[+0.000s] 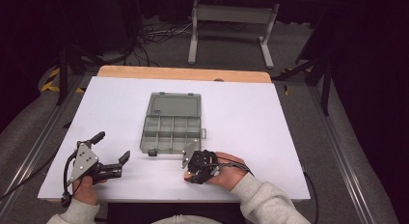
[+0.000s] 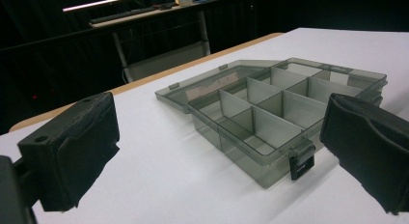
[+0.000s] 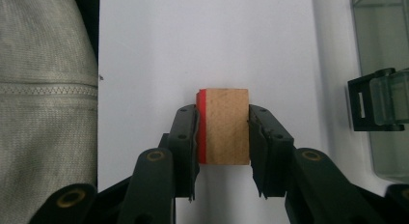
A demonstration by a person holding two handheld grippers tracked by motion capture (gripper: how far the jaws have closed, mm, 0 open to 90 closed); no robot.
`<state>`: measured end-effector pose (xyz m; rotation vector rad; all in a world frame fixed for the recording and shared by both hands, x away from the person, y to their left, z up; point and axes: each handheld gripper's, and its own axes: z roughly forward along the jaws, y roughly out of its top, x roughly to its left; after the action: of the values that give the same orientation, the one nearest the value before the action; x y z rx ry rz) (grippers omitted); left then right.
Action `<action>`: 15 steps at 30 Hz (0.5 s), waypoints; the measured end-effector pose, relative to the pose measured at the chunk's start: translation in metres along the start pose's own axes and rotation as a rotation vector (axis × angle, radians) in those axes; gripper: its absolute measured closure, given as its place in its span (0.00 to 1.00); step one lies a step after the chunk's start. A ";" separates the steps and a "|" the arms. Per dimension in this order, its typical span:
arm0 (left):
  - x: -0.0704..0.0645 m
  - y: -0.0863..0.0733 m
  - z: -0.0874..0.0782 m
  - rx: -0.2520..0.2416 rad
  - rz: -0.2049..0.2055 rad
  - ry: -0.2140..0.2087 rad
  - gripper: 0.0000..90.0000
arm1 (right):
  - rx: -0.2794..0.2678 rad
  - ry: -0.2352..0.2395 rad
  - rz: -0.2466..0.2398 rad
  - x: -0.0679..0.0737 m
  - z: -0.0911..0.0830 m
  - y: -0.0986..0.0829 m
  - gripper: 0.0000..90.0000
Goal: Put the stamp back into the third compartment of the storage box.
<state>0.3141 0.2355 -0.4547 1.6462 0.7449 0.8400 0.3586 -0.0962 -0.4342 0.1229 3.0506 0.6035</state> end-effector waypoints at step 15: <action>0.000 0.000 0.000 -0.001 0.001 0.000 0.01 | -0.107 -0.024 0.013 -0.007 -0.022 0.000 0.73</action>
<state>0.3140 0.2353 -0.4548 1.6456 0.7432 0.8406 0.3642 -0.1052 -0.4137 0.1469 2.9890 0.7587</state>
